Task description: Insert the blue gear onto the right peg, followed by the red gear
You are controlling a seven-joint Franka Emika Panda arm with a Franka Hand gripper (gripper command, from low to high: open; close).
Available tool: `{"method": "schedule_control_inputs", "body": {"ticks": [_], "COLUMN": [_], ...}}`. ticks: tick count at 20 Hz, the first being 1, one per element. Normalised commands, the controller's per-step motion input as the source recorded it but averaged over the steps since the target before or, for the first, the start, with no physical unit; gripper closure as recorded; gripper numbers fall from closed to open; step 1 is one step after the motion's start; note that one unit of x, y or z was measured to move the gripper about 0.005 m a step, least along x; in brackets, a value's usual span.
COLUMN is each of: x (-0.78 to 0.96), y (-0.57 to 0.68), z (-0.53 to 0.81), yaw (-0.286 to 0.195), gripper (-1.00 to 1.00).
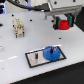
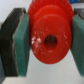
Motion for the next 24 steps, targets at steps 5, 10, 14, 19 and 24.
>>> {"method": "schedule_control_inputs", "body": {"ticks": [5, 10, 14, 19, 24], "x": [0.76, 0.68, 0.46, 0.37, 0.24], "y": [-0.24, -0.21, -0.17, -0.18, -0.16], "z": [0.14, 0.06, -0.01, -0.06, -0.11], "yaw": [0.000, 0.000, 0.000, 0.000, 0.000], "gripper": [1.00, 1.00, 1.00, 1.00, 1.00]}}
